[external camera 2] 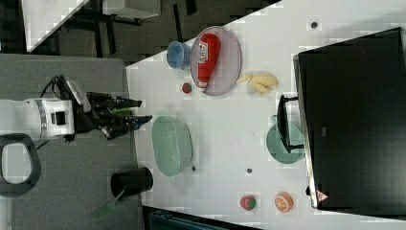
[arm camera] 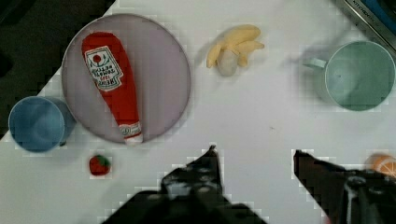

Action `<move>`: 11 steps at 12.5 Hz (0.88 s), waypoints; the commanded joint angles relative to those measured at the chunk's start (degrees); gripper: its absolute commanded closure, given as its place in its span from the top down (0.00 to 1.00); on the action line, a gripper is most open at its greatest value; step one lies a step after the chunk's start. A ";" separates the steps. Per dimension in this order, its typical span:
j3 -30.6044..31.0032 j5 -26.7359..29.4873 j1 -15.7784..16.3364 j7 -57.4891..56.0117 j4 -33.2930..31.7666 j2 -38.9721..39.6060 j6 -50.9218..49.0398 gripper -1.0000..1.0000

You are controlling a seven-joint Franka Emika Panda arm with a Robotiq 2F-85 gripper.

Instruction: Drag strainer left to right.

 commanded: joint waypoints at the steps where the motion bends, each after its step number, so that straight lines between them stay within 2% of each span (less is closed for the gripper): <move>1: 0.03 -1.50 -0.79 7.95 -12.82 -25.23 -10.90 0.80; 3: 0.59 -1.24 -0.61 7.96 -12.89 -25.09 -10.90 1.00; 6: 5.26 -1.14 0.76 7.97 -12.95 -24.01 -10.61 1.00; 11: 19.07 -1.14 1.64 10.06 -13.01 -19.33 -4.13 1.00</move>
